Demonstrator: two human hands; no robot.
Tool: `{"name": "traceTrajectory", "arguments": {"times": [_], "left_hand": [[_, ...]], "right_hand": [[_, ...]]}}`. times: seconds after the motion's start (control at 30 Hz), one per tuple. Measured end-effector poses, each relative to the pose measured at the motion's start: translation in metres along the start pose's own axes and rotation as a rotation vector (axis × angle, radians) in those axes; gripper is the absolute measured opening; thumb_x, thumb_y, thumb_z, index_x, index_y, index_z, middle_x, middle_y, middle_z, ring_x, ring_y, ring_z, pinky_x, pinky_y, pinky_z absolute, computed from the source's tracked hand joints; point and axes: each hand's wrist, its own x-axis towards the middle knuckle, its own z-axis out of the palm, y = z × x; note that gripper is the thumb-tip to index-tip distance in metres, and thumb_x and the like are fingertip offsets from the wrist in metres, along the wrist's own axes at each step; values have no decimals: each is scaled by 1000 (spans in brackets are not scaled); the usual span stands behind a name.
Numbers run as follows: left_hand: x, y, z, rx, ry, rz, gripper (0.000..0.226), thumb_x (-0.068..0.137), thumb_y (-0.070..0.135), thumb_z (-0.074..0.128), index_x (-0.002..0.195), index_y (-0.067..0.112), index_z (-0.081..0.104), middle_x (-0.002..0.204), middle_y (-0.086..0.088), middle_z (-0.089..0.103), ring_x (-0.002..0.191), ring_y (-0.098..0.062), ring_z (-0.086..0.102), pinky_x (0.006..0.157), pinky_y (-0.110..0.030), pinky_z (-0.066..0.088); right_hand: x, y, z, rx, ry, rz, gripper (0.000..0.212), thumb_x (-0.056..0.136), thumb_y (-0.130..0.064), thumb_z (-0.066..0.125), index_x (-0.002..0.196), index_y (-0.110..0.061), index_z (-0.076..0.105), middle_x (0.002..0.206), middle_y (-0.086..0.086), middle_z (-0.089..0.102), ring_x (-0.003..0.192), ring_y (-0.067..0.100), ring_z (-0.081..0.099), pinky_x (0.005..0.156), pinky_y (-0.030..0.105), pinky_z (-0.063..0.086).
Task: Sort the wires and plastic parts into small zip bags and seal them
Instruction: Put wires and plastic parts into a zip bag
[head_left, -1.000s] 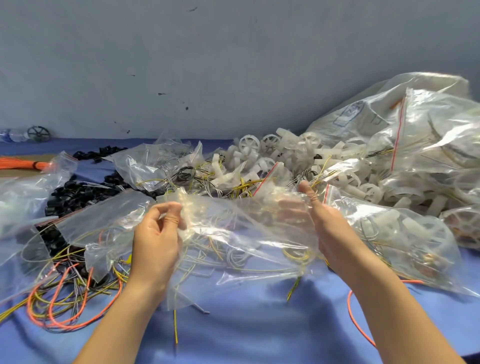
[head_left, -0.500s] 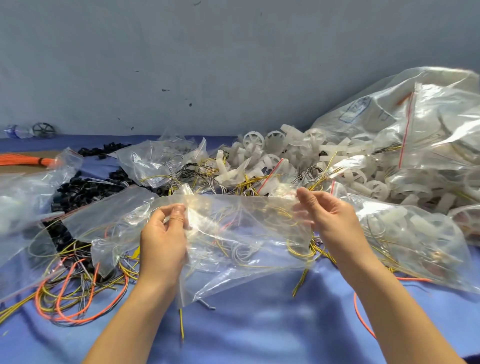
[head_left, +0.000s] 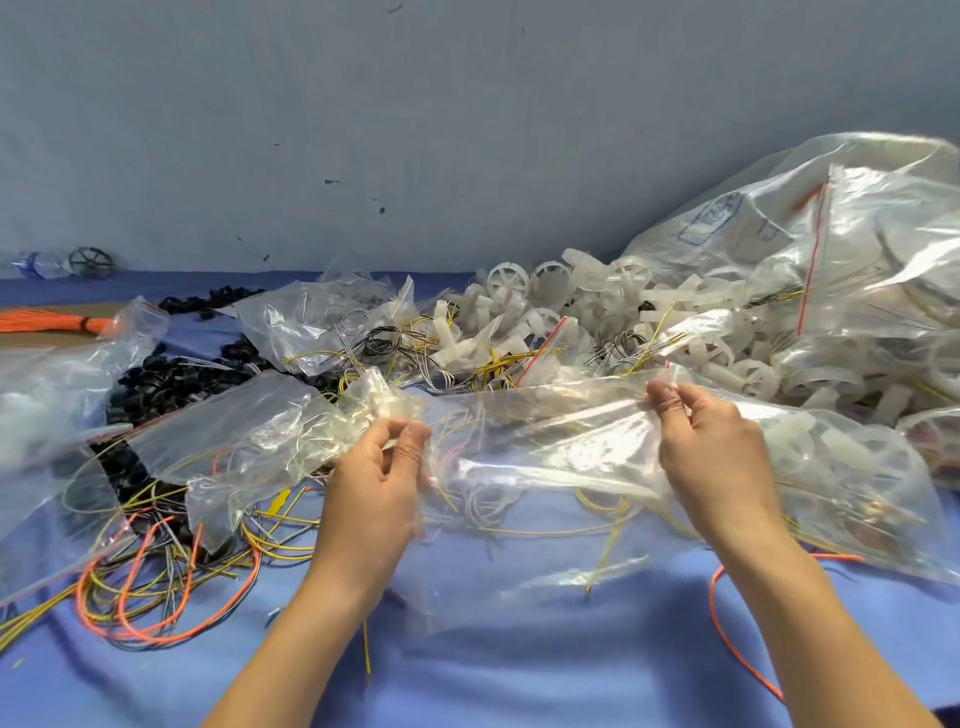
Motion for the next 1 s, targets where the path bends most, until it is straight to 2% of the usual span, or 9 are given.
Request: {"name": "traceTrajectory", "arguments": {"times": [0.1, 0.2, 0.33, 0.47, 0.6, 0.67, 0.73, 0.87, 1.0], "left_hand": [[-2, -4, 5, 151, -68, 13, 20, 101, 29, 46, 91, 23, 63, 68, 1, 66, 52, -17, 59, 52, -30, 44], [-5, -10, 6, 608, -98, 114, 17, 99, 32, 46, 101, 26, 61, 83, 7, 67, 82, -21, 63, 73, -38, 49], [-13, -15, 15, 848, -218, 134, 22, 96, 42, 46, 103, 26, 59, 103, 5, 63, 103, -20, 54, 92, -37, 42], [-18, -17, 25, 1030, -217, 109, 36, 93, 59, 41, 110, 30, 51, 113, 9, 57, 110, -17, 48, 95, -33, 37], [-21, -19, 28, 1056, -266, 144, 46, 88, 67, 41, 120, 33, 44, 121, 12, 53, 115, -16, 44, 96, -33, 34], [-21, -18, 28, 1030, -267, 150, 43, 88, 65, 44, 118, 34, 44, 119, 14, 54, 114, -16, 44, 94, -32, 35], [-19, -18, 27, 932, -238, 117, 32, 90, 58, 50, 109, 32, 49, 109, 15, 59, 107, -16, 47, 90, -32, 37], [-12, -20, 20, 701, -197, -3, 12, 90, 41, 59, 89, 29, 58, 88, 15, 63, 94, -16, 54, 84, -34, 43], [0, -15, 13, 442, -42, -120, 12, 91, 33, 60, 86, 23, 62, 81, 8, 65, 82, -17, 59, 71, -29, 40]], "right_hand": [[7, 15, -11, -179, -23, 106, 34, 101, -38, 42, 106, -16, 67, 104, 20, 70, 99, 42, 60, 77, 43, 44], [5, 18, -19, -246, 76, 136, 33, 97, -31, 46, 126, -17, 56, 121, 18, 62, 110, 41, 54, 87, 45, 42], [2, 6, -22, -156, 207, 13, 36, 93, -22, 49, 128, -17, 52, 122, 17, 57, 111, 39, 51, 96, 48, 39], [-8, -10, -9, -109, 93, -75, 31, 94, -22, 48, 124, -18, 55, 118, 10, 57, 110, 31, 54, 94, 45, 42], [-23, -22, 13, -123, -75, -190, 31, 94, -23, 52, 124, -22, 57, 118, 5, 57, 109, 27, 55, 94, 45, 43], [-29, -25, 25, -161, -163, -293, 31, 94, -24, 52, 124, -25, 57, 117, 1, 57, 107, 25, 55, 92, 43, 43], [-35, -25, 37, -251, -250, -373, 33, 95, -28, 50, 128, -29, 55, 120, -3, 56, 109, 23, 54, 94, 40, 40], [-39, -17, 49, -375, -379, -407, 35, 100, -35, 40, 134, -36, 46, 128, -9, 51, 119, 18, 48, 102, 34, 32], [-40, -8, 51, -403, -448, -416, 33, 102, -40, 36, 134, -36, 43, 129, -9, 50, 119, 17, 46, 103, 35, 34]]}}
